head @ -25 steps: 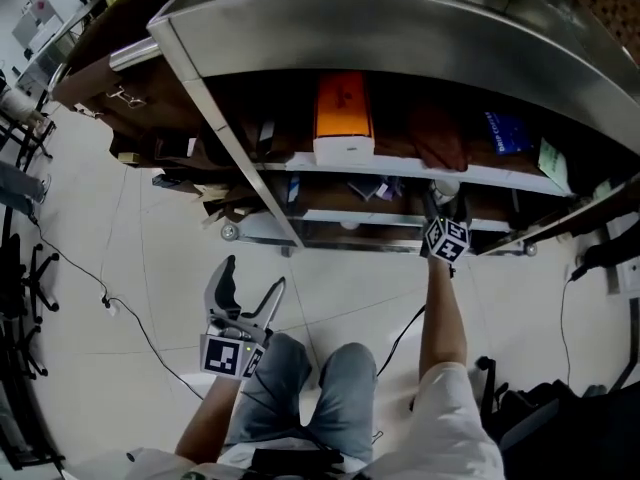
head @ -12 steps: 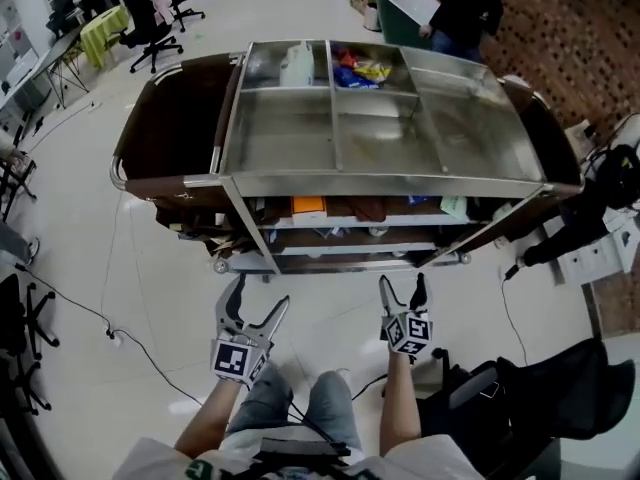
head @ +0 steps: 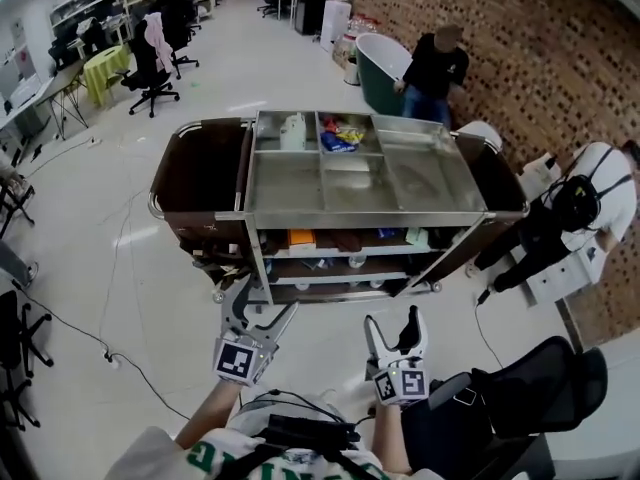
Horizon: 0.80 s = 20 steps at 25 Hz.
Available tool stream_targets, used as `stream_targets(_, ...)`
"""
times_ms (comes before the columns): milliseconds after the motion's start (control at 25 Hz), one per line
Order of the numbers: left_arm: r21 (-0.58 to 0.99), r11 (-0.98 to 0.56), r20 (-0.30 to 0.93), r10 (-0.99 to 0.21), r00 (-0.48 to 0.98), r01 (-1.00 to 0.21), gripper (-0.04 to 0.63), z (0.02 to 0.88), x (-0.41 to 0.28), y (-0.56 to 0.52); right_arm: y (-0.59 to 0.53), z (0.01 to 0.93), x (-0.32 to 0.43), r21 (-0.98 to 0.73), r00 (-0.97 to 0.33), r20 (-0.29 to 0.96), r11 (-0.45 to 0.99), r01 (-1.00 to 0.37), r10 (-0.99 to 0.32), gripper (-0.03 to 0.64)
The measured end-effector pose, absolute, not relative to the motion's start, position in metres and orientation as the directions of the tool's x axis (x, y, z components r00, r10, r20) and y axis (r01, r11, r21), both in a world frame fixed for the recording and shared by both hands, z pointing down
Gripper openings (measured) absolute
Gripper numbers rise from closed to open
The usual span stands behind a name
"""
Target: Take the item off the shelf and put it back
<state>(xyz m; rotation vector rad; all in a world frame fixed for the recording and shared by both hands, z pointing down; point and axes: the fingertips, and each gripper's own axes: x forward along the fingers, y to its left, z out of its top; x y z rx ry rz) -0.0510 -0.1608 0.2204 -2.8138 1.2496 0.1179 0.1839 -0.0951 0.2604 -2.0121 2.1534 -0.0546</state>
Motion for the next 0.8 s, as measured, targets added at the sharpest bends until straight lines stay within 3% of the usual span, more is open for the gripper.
stream_targets(400,-0.072,-0.659,-0.133,-0.737,0.662,-0.749,0.373,0.216,-0.060,-0.131,-0.082,0.220,0.146,-0.034,-0.128,-0.191,0.136,-0.990,-0.973,0.477)
stream_targets(800,-0.076,-0.618,-0.105,-0.775,0.623,-0.782,0.373,0.237,-0.077,-0.123,-0.075,0.224,0.132,-0.026,-0.165,-0.155,0.171,-0.985,-0.974,0.477)
